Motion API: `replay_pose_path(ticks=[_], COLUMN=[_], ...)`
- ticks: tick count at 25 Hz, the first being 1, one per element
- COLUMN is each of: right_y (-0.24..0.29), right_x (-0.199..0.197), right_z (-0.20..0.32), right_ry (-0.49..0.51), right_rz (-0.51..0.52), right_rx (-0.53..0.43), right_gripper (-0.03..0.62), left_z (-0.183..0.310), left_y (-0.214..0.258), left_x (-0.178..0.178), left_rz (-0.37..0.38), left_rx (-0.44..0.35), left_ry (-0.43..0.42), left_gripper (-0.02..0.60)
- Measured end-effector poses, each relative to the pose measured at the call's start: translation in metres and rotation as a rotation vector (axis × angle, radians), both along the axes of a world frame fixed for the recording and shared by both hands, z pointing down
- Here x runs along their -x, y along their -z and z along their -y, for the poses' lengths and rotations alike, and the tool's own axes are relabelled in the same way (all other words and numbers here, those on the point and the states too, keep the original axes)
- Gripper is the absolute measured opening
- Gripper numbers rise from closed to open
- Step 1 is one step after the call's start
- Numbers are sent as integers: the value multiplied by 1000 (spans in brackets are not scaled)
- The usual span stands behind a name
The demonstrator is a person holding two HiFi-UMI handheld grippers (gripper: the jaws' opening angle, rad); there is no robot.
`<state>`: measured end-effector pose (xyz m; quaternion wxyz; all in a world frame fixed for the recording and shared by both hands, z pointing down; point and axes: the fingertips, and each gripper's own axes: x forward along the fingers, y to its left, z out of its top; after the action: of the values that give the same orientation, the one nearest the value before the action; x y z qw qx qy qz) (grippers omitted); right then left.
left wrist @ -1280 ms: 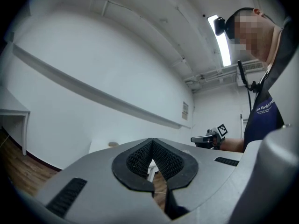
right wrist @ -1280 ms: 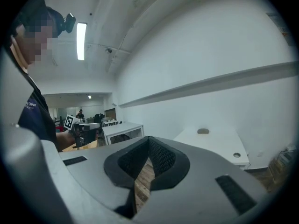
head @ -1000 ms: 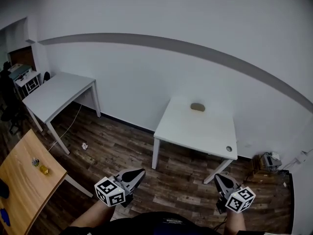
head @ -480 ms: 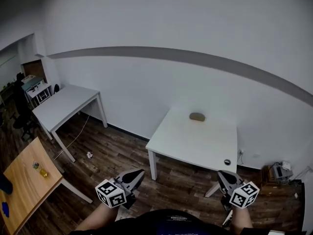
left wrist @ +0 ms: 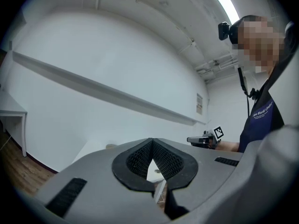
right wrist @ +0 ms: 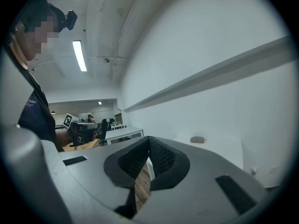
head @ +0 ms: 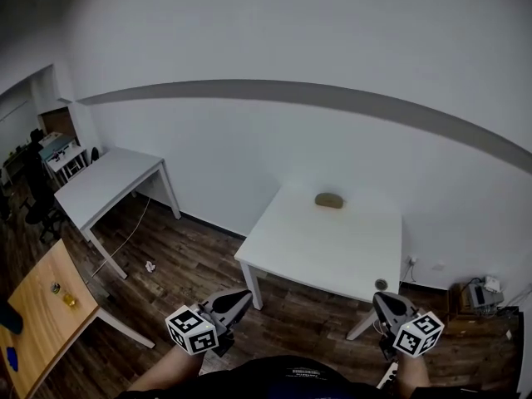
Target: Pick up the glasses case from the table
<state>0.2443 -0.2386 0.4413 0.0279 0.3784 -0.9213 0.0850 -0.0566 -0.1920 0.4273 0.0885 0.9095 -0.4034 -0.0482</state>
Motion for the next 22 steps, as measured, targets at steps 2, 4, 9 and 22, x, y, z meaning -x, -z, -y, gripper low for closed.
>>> replay_pose_path(ticks=[2, 4, 9, 22], right_y=[-7, -12, 11, 15], right_x=[4, 10, 49, 143], right_z=[14, 31, 86, 196], right_ry=[-14, -39, -99, -256], right_rz=[-2, -7, -16, 4], right_rx=[10, 18, -12, 34], right_gripper=[-2, -2, -2, -2], left_z=[18, 40, 117, 283], left_y=[-6, -11, -1, -4], left_x=[5, 10, 48, 132], left_rz=[-7, -15, -32, -43], left_rx=[3, 2, -15, -14], left_ry=[-10, -35, -107, -286], left_gripper=[2, 2, 2, 2])
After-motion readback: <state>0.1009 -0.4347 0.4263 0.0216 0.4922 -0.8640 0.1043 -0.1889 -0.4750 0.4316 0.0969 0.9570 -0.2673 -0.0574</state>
